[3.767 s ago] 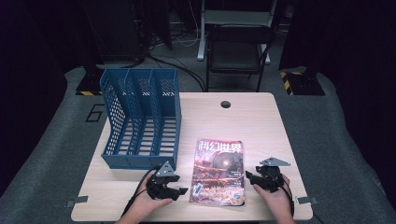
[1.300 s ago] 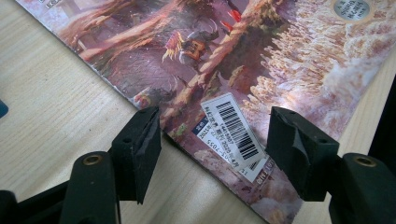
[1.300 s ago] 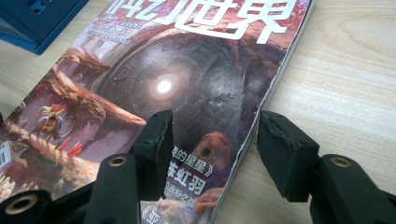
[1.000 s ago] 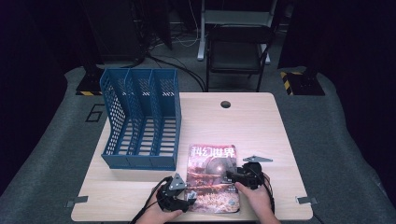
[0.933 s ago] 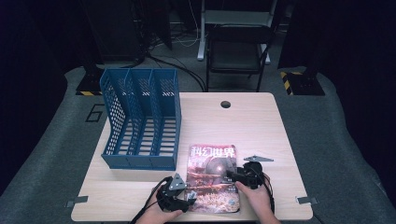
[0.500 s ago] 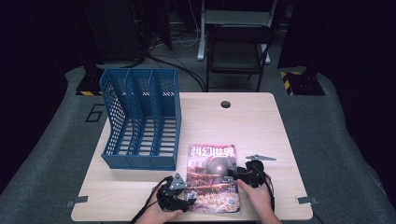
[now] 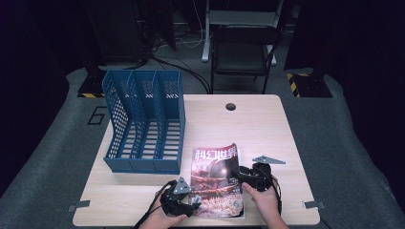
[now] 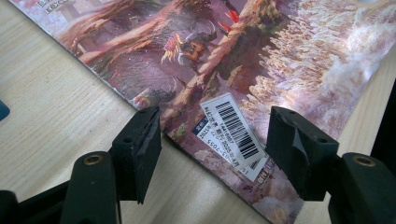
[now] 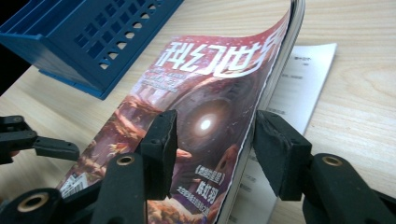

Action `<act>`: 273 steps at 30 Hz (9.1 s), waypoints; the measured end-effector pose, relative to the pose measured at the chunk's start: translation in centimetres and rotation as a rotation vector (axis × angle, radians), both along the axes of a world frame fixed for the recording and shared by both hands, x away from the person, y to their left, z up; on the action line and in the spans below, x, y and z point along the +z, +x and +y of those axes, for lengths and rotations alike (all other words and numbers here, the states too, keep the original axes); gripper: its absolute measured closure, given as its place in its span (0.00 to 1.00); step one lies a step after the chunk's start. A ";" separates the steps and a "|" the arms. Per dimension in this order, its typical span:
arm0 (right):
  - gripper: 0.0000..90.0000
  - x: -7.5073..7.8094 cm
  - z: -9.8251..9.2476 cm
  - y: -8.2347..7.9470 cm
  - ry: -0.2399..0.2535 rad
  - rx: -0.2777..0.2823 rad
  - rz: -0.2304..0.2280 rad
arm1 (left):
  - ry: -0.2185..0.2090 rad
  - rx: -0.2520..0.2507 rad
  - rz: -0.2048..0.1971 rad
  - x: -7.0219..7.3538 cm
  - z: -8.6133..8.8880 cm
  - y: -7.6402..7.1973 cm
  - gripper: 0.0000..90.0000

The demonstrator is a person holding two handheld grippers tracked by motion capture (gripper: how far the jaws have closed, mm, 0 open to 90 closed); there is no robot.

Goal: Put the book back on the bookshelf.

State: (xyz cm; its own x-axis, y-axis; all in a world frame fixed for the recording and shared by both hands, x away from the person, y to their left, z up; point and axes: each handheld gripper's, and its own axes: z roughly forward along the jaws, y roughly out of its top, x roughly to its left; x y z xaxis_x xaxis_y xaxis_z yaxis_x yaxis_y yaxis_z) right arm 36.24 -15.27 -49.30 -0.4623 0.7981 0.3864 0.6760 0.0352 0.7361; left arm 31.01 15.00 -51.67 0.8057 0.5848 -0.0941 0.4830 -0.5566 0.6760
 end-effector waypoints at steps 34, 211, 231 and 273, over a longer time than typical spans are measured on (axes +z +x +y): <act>0.57 -1.7 1.7 1.1 -0.046 0.072 0.091 | -0.013 -0.003 0.001 -0.1 0.1 -0.1 0.39; 0.96 6.1 1.9 -3.9 -0.083 0.194 -0.353 | -0.236 0.020 -0.182 11.8 3.0 1.8 0.93; 0.88 5.1 1.3 -4.0 -0.042 0.216 -0.341 | -0.236 -0.002 -0.189 11.1 3.0 1.0 0.93; 0.67 3.5 -0.1 -4.4 -0.018 0.234 -0.219 | -0.215 -0.084 -0.105 14.5 2.4 0.6 0.76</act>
State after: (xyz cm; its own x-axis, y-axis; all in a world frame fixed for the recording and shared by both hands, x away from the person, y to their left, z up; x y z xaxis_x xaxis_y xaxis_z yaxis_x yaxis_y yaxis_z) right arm 31.87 -15.39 -45.83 -0.7048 0.6661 0.2442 0.4734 0.1851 0.8612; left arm 31.57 17.35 -37.15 0.8627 0.4908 -0.1220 0.3615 -0.4297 0.8274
